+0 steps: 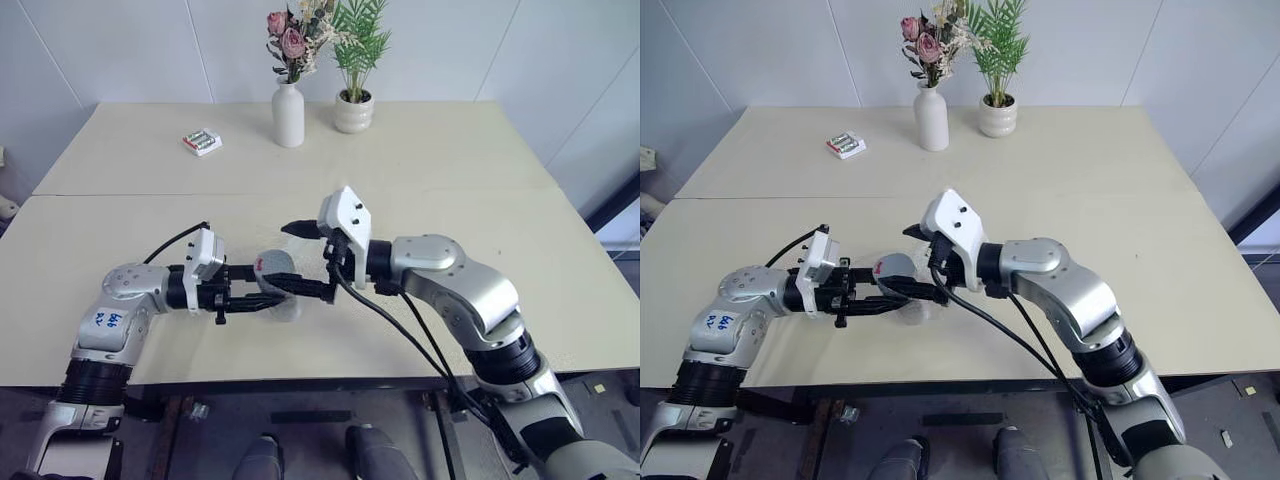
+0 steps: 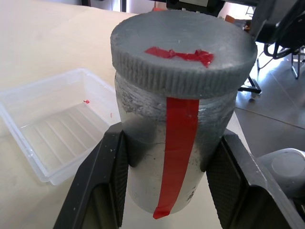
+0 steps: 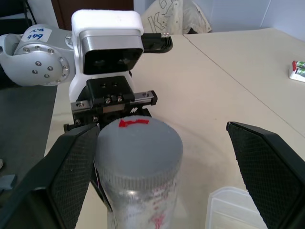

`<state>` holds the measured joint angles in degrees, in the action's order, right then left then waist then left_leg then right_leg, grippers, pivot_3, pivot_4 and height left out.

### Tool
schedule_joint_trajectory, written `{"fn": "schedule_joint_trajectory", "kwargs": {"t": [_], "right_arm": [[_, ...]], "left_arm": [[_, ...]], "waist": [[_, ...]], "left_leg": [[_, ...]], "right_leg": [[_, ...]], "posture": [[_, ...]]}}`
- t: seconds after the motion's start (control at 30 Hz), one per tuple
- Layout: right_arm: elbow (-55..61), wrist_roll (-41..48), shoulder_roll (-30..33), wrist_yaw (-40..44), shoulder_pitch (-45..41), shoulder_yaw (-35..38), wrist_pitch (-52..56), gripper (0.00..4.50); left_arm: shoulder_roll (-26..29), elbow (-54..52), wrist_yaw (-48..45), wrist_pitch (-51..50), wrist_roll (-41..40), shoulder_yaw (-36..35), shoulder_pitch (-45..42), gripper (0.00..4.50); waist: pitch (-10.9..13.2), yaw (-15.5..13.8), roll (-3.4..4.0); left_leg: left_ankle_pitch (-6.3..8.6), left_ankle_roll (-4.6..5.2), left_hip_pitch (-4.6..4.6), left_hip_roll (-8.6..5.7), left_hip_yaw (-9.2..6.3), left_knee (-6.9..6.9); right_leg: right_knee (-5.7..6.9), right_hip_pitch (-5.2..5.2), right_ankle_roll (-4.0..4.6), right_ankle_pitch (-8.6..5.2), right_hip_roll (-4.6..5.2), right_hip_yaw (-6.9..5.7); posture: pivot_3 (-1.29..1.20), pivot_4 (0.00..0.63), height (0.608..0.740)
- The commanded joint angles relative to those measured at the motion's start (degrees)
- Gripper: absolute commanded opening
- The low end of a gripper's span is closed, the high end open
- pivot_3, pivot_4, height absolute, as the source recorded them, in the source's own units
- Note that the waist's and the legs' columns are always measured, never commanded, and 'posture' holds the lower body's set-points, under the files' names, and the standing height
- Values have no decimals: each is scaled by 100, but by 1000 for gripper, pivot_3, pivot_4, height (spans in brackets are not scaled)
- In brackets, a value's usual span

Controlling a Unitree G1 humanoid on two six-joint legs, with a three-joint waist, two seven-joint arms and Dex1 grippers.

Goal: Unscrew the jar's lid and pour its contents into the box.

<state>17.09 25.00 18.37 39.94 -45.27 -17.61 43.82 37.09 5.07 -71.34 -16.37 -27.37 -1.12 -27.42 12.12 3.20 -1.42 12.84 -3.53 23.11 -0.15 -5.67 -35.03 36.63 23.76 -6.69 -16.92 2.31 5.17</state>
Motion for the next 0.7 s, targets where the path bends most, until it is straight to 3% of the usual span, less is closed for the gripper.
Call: {"fn": "schedule_joint_trajectory", "kwargs": {"t": [0.03, 0.5, 0.6, 0.7], "right_arm": [[13, -81, -132, -109, -133, 22, 17, 4500], [-25, -120, -363, -215, -89, 98, 91, 4500], [-36, -129, -388, -209, -85, 111, 75, 3910], [-41, -123, -409, -195, -71, 119, 49, 2943]], "left_arm": [[-5, -48, 3, 105, 18, -52, -140, 1924], [-140, 80, 129, 87, 99, -22, -360, 1924], [-154, 96, 141, 90, 102, -17, -378, 1924], [-167, 106, 154, 92, 104, -12, -395, 1924]], "waist": [[0, -2, 0], [0, 2, 0], [0, 3, 0], [0, 2, 0]], "left_leg": [[0, 0, 2, -1, 0, 0], [0, 0, 4, -2, -1, 0], [0, 0, 4, -2, 0, 0], [0, 0, 4, -2, -1, 0]], "right_leg": [[-1, 0, 0, 0, 1, 0], [-4, 1, -2, 1, 2, -1], [-3, 0, -2, 1, 2, -1], [-4, 1, -2, 1, 2, -1]], "posture": [[0, 150, 740], [0, 150, 740], [0, 150, 740], [0, 150, 740]]}}
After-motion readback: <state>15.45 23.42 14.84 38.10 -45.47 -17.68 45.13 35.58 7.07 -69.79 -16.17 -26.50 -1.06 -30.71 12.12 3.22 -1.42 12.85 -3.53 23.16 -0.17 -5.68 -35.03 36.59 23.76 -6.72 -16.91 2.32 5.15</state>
